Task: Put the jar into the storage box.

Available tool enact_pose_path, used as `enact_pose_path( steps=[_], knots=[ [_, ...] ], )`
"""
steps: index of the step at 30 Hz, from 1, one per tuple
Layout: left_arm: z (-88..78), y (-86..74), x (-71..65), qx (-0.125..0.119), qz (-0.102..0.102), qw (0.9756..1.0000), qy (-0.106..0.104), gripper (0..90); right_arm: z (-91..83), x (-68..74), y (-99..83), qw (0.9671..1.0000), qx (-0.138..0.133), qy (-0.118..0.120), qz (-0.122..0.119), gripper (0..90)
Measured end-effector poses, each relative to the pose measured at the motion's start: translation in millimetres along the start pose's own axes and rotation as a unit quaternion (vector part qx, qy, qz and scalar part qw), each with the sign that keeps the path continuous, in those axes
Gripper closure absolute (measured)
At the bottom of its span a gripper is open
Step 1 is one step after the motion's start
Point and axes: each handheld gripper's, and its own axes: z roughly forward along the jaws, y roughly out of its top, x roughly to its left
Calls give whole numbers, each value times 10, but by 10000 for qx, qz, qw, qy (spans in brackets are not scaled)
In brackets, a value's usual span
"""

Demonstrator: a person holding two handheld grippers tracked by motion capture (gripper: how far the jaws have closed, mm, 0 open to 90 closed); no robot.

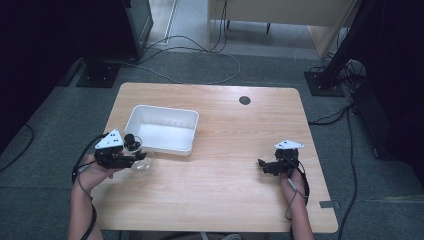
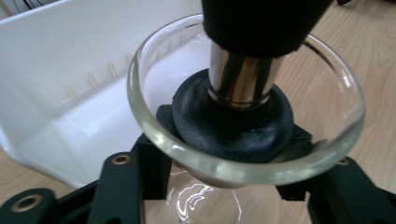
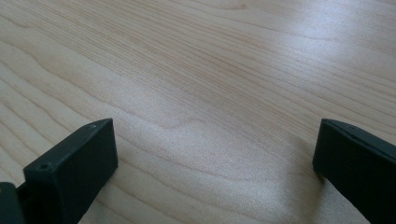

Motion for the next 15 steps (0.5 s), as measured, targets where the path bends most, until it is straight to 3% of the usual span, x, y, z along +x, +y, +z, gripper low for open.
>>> enact_pose_path(
  steps=[15],
  knots=[
    [-30, 46, 6, 184, -119, 9998, -33, 504, 0, 1, 0, 10000, 4, 1, 8, 0]
  ],
)
